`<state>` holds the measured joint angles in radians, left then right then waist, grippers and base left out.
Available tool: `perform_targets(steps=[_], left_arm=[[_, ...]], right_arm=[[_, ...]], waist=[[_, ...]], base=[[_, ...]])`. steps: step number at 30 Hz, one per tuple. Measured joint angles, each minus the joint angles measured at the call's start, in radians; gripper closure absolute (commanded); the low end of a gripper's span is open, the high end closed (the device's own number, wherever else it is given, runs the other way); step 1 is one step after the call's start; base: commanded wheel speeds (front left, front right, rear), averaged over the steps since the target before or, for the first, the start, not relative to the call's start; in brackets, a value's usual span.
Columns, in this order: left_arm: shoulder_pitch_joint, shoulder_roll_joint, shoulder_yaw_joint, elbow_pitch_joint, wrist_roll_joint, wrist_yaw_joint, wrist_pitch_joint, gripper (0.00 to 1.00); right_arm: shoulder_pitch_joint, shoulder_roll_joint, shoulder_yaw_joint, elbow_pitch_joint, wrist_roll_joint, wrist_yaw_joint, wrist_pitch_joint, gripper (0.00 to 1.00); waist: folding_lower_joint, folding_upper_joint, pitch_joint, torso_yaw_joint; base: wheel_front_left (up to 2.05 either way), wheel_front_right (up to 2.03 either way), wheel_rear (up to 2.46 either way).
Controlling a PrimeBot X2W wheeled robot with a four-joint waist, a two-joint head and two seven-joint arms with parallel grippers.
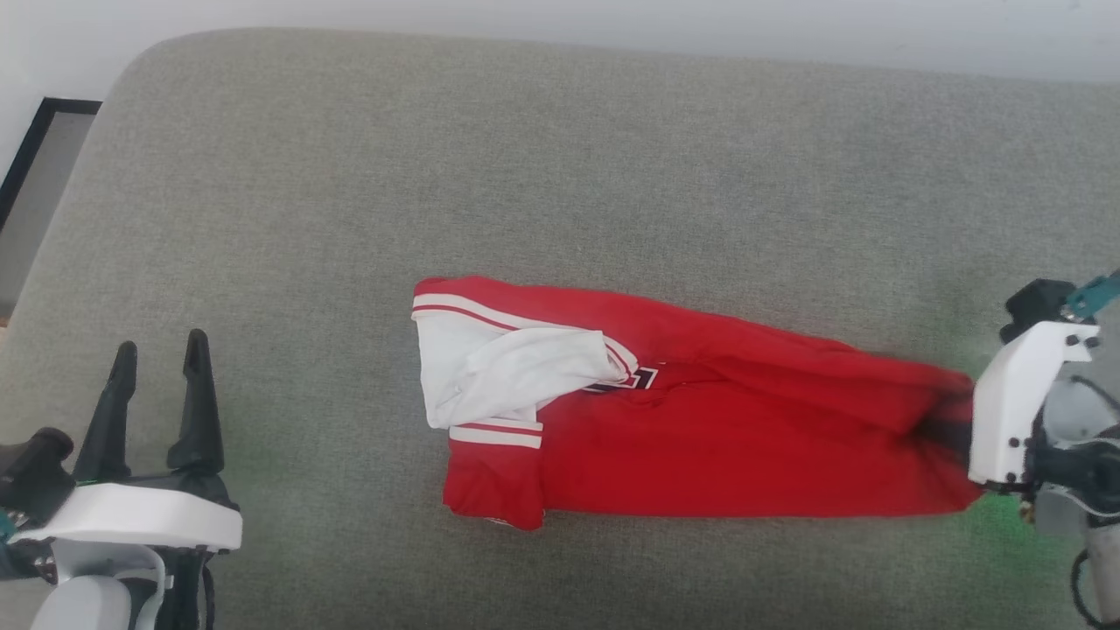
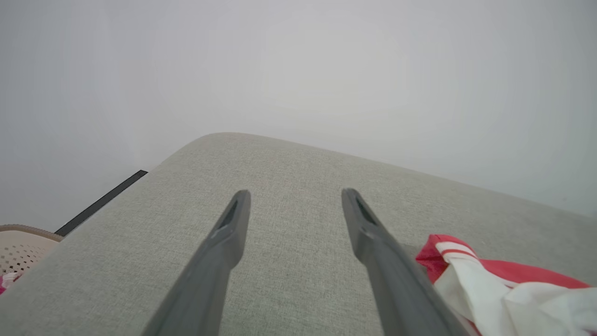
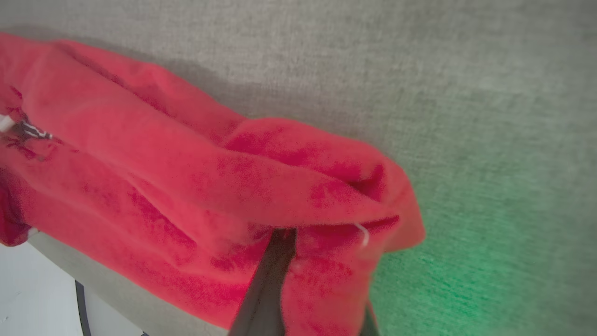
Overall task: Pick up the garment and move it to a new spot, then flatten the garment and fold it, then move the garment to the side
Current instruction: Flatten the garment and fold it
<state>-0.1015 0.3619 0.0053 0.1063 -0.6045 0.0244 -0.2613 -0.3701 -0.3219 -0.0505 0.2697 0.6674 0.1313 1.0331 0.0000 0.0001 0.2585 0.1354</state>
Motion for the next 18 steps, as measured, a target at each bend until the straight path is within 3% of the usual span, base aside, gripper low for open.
perform_targets(steps=[7,18], left_arm=[[0.007,-0.075,0.09,0.028,0.082,-0.081,0.0,0.0],[-0.015,-0.139,0.15,0.055,0.16,-0.137,0.0,0.0]], right_arm=[[-0.028,-0.058,-0.094,0.043,-0.01,0.0,-0.049,1.0],[-0.114,-0.177,-0.237,0.233,-0.098,0.0,-0.126,1.0]], waist=[[0.0,0.0,0.005,-0.021],[0.0,0.0,0.017,-0.053]], base=[[0.0,0.0,0.0],[0.0,0.0,0.0]])
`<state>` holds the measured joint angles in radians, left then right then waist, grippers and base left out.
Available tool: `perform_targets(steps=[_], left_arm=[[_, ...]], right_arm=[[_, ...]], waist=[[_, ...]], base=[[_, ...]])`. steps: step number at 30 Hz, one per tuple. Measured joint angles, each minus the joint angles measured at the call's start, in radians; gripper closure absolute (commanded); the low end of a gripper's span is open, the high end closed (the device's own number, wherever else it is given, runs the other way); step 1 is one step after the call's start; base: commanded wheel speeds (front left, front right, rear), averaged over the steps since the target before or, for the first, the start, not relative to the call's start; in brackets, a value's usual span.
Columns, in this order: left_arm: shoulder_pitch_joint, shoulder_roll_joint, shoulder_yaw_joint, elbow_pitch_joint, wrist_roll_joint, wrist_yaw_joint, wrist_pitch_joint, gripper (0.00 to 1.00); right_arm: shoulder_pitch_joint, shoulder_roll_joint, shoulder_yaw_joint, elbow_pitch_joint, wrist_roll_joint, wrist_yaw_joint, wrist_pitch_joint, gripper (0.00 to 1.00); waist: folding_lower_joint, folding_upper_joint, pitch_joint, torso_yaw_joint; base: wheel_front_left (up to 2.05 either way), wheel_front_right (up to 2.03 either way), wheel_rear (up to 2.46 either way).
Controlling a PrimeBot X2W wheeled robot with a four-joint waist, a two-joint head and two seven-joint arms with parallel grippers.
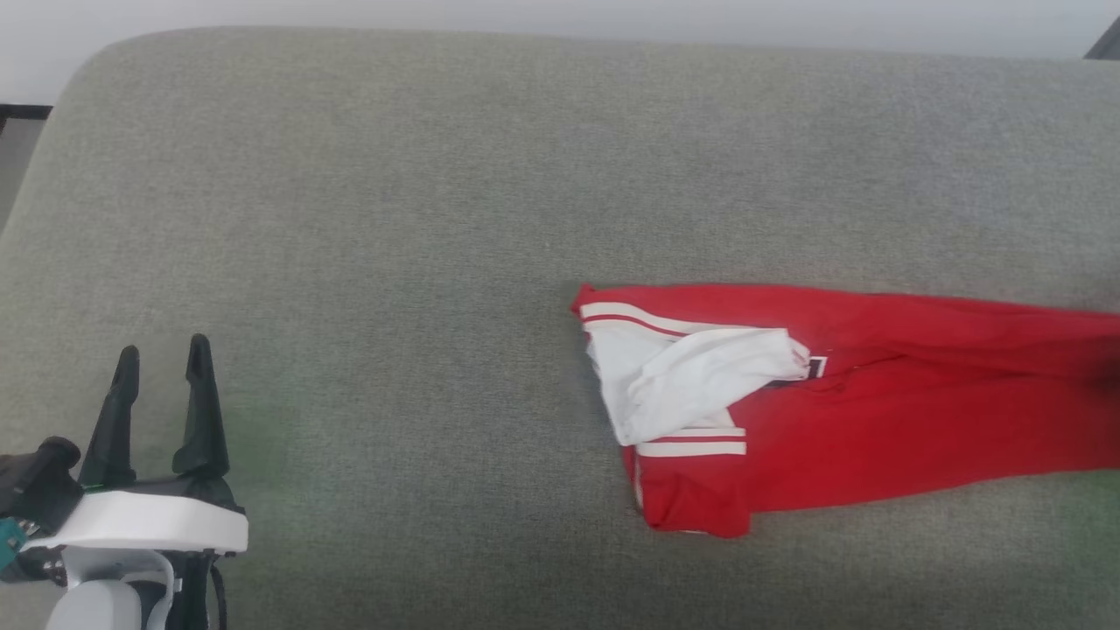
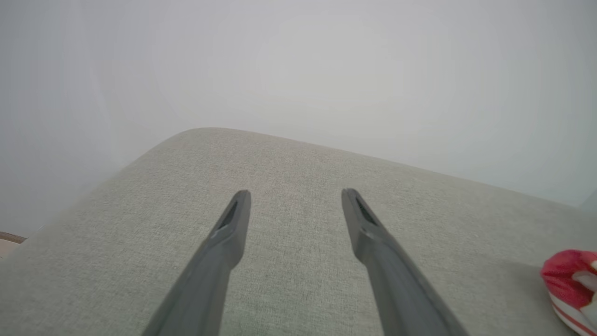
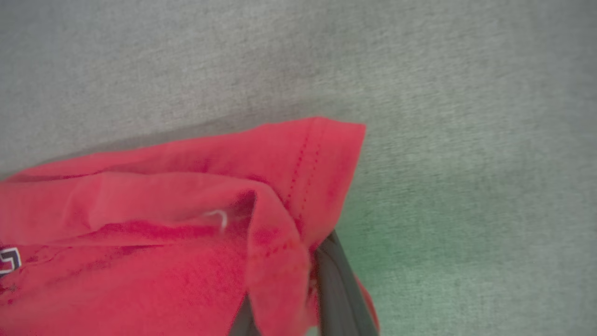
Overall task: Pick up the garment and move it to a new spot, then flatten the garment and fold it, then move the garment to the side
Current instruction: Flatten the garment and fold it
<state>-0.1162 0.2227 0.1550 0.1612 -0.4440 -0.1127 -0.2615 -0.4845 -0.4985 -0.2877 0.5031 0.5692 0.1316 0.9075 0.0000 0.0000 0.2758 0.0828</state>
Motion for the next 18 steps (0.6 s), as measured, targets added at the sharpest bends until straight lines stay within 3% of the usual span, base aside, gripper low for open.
perform_targets(steps=[7,15,18], left_arm=[[-0.01,-0.01,0.018,0.013,0.008,-0.011,0.0,0.0],[-0.01,-0.025,0.028,0.012,0.01,-0.015,0.0,0.0],[-0.01,-0.026,0.018,0.014,0.008,-0.015,0.0,0.0]], right_arm=[[-0.035,0.003,0.058,-0.024,0.021,0.0,0.012,1.0],[0.014,0.045,0.151,-0.264,0.146,-0.001,0.097,1.0],[0.035,0.097,0.202,-0.367,0.174,-0.001,0.128,1.0]], waist=[[0.0,0.0,-0.001,-0.017],[0.0,0.0,-0.014,-0.023],[0.0,0.0,-0.019,-0.017]], base=[[0.0,0.0,0.0],[0.0,0.0,0.0],[0.0,0.0,0.0]])
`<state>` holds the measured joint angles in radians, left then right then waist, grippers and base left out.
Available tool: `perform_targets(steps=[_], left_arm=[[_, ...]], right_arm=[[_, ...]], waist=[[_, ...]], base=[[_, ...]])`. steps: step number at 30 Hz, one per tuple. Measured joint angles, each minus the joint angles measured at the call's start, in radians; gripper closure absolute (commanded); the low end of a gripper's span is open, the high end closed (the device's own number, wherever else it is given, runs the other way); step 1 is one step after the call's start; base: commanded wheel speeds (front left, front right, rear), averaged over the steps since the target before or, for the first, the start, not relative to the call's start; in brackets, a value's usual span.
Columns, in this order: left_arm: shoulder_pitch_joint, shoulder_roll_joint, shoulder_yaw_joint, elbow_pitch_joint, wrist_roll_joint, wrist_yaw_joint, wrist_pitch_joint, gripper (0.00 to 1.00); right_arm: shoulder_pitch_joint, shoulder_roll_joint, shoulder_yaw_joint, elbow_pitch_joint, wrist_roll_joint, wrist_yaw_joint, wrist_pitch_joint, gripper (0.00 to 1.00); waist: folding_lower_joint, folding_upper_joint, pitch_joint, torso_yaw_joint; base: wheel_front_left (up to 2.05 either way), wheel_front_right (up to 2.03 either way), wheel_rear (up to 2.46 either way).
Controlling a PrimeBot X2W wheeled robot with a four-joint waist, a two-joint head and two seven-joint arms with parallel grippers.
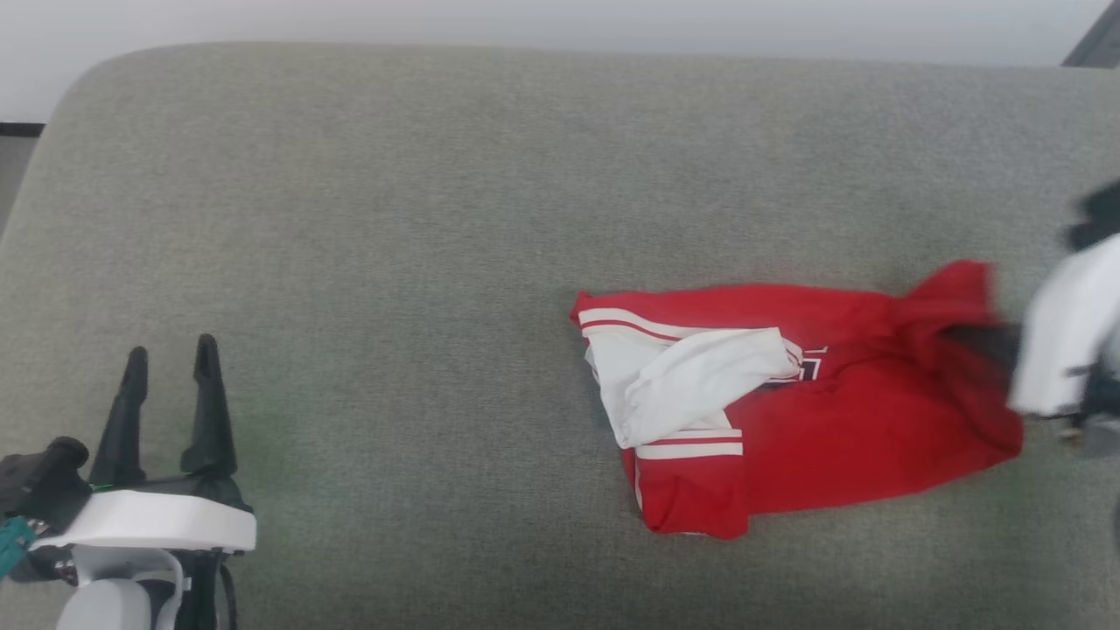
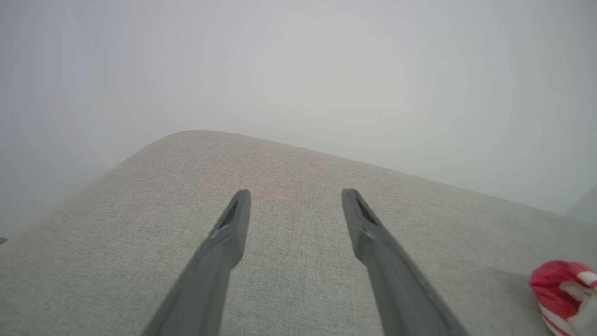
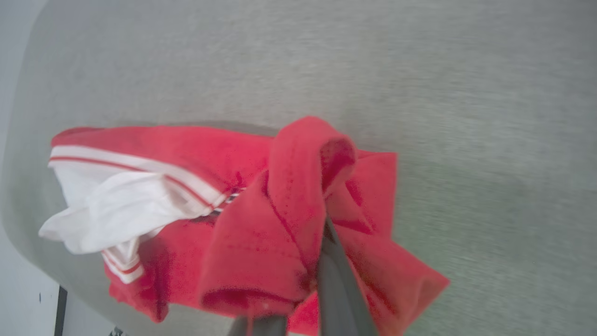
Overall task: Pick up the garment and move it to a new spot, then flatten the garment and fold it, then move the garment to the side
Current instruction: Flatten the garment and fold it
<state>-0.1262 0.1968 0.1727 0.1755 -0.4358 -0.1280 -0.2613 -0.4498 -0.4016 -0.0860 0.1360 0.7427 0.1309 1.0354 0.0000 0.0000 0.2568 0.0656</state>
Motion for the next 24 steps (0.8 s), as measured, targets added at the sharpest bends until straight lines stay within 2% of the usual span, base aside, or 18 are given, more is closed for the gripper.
perform_targets(steps=[7,12,17,19,20,21,24], left_arm=[[-0.009,-0.001,-0.052,0.012,-0.01,0.0,0.0,0.0],[-0.026,-0.005,-0.084,0.02,-0.017,0.0,0.0,0.0],[-0.028,-0.011,-0.104,0.027,-0.021,0.0,0.0,0.0],[-0.028,-0.011,-0.108,0.03,-0.021,0.0,0.0,0.0],[-0.027,-0.011,-0.108,0.031,-0.022,0.0,0.0,0.0],[-0.027,-0.012,-0.109,0.032,-0.026,0.0,0.0,0.0],[-0.023,-0.012,-0.107,0.034,-0.033,0.0,0.0,0.0]], right_arm=[[0.019,0.099,0.153,-0.133,0.007,0.0,0.038,1.0],[0.014,0.152,0.237,-0.132,0.004,0.0,0.032,1.0],[0.01,0.178,0.282,-0.086,-0.032,0.0,0.009,1.0],[0.006,0.18,0.289,-0.061,-0.05,0.0,-0.007,0.61],[0.002,0.181,0.291,-0.053,-0.052,0.0,-0.014,0.09],[-0.005,0.181,0.297,-0.045,-0.058,0.0,-0.018,0.0],[-0.006,0.187,0.303,-0.04,-0.054,0.0,-0.02,0.0]], waist=[[0.0,0.0,-0.011,0.042],[0.0,0.0,-0.021,0.087],[0.0,0.0,-0.032,0.127],[0.0,0.0,-0.038,0.138],[0.0,0.0,-0.041,0.142],[0.0,0.0,-0.044,0.144],[0.0,0.0,-0.055,0.145]], base=[[0.0,0.0,0.0],[0.0,0.0,0.0],[0.0,0.0,0.0],[0.0,0.0,0.0],[0.0,0.0,0.0],[0.0,0.0,0.0],[0.0,0.0,0.0]])
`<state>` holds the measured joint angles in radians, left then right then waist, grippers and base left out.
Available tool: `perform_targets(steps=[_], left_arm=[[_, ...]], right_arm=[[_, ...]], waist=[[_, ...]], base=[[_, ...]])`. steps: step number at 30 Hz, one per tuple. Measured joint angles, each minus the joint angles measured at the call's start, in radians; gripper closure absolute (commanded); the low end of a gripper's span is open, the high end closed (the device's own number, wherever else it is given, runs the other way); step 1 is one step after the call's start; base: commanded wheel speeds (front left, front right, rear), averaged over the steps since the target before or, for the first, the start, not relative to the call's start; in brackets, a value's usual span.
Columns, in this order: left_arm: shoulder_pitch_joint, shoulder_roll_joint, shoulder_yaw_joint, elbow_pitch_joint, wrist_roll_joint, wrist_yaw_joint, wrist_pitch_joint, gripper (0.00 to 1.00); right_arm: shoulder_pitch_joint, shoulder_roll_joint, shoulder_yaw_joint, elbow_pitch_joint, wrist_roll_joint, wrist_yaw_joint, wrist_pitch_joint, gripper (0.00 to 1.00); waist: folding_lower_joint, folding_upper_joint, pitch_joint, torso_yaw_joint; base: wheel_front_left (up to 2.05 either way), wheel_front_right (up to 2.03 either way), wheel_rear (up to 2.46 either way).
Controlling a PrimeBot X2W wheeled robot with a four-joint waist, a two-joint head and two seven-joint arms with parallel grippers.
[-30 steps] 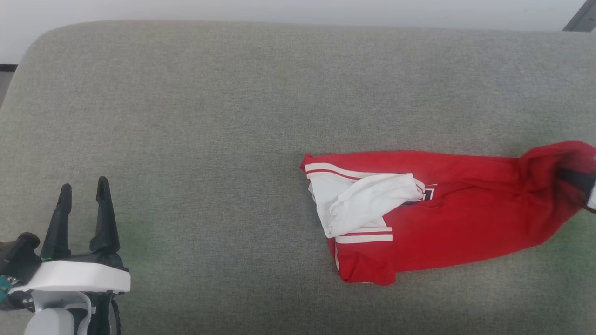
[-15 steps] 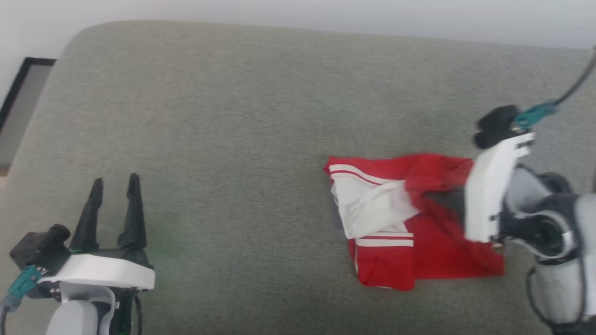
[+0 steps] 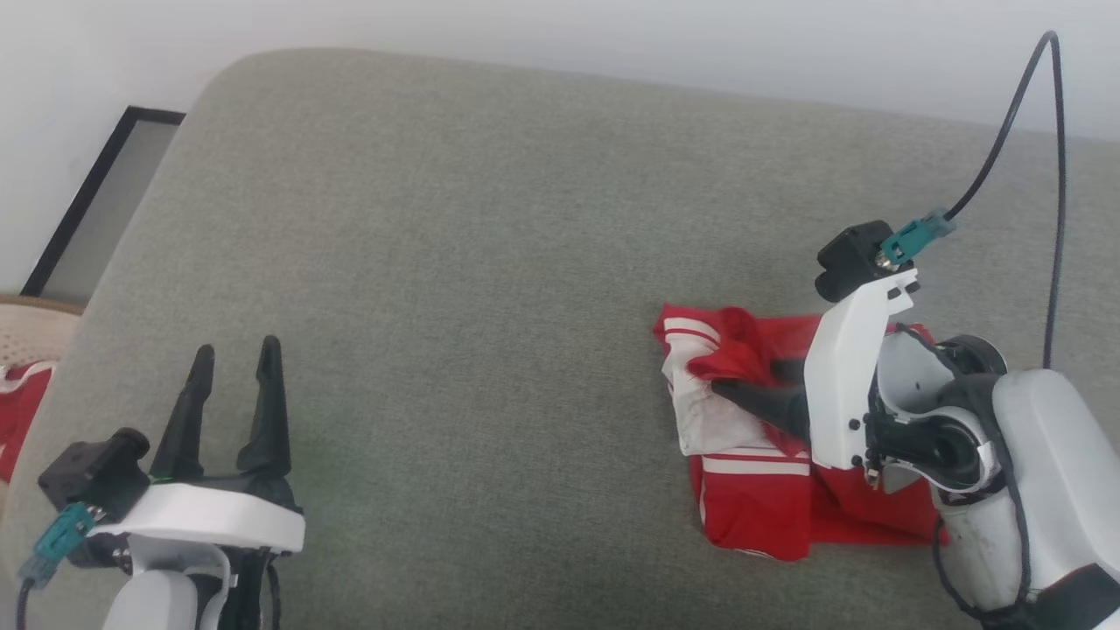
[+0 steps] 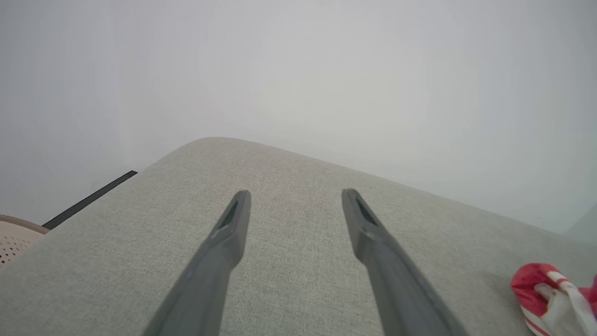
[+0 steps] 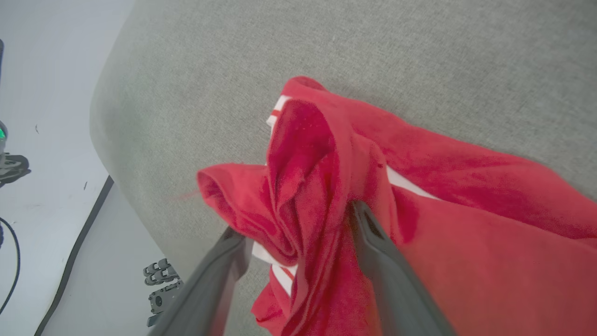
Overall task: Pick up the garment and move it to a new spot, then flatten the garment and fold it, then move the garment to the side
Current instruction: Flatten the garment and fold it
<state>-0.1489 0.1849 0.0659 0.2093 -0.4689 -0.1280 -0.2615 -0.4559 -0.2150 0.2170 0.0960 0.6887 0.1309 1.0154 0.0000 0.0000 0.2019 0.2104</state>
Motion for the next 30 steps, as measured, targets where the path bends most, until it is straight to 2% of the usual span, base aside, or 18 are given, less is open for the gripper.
perform_targets(steps=[6,18,21,30], left_arm=[[0.025,0.016,0.003,-0.007,-0.024,0.0,0.0,0.0],[0.052,0.044,0.066,-0.03,-0.034,0.0,0.0,0.0],[0.063,0.052,0.079,-0.035,-0.035,0.0,0.0,0.0],[0.096,0.078,0.116,-0.048,-0.039,0.0,0.0,0.0]], right_arm=[[0.002,-0.016,-0.026,-0.064,0.017,0.0,-0.004,0.0],[0.05,-0.074,-0.169,-0.14,0.027,0.0,-0.135,0.0],[0.07,-0.099,-0.174,-0.139,0.016,0.0,-0.214,0.0],[0.147,-0.15,-0.17,-0.038,-0.031,0.0,-0.578,0.0]], waist=[[0.0,0.0,-0.018,-0.03],[0.0,0.0,-0.04,-0.136],[0.0,0.0,-0.045,-0.162],[0.0,0.0,-0.07,-0.227]], base=[[0.0,0.0,0.0],[0.0,0.0,0.0],[0.0,0.0,0.0],[0.0,0.0,0.0]])
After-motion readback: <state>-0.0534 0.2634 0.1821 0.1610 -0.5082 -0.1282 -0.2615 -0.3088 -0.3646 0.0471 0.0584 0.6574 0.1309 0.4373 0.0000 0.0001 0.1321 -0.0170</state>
